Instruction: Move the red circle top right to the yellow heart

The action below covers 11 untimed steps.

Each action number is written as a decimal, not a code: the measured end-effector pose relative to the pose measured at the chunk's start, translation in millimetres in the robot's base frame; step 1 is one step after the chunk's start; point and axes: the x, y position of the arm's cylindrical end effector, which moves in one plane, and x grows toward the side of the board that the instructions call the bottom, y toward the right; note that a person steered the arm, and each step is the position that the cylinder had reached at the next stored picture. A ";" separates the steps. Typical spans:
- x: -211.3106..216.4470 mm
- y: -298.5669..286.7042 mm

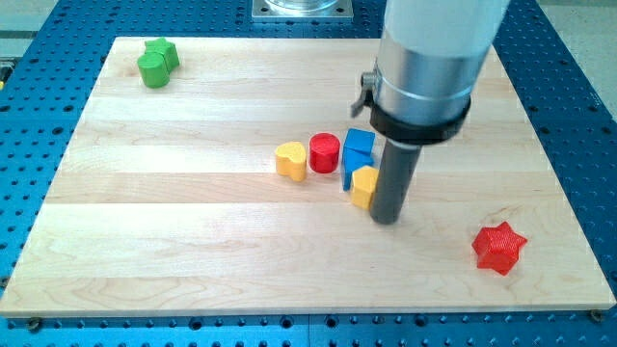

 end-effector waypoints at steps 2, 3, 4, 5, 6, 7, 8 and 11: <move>-63.3 -112.4; -119.2 -106.1; -114.8 -101.2; -89.9 -107.9; -47.0 -89.2; -95.4 -42.1; -105.1 -38.5; -172.9 -15.1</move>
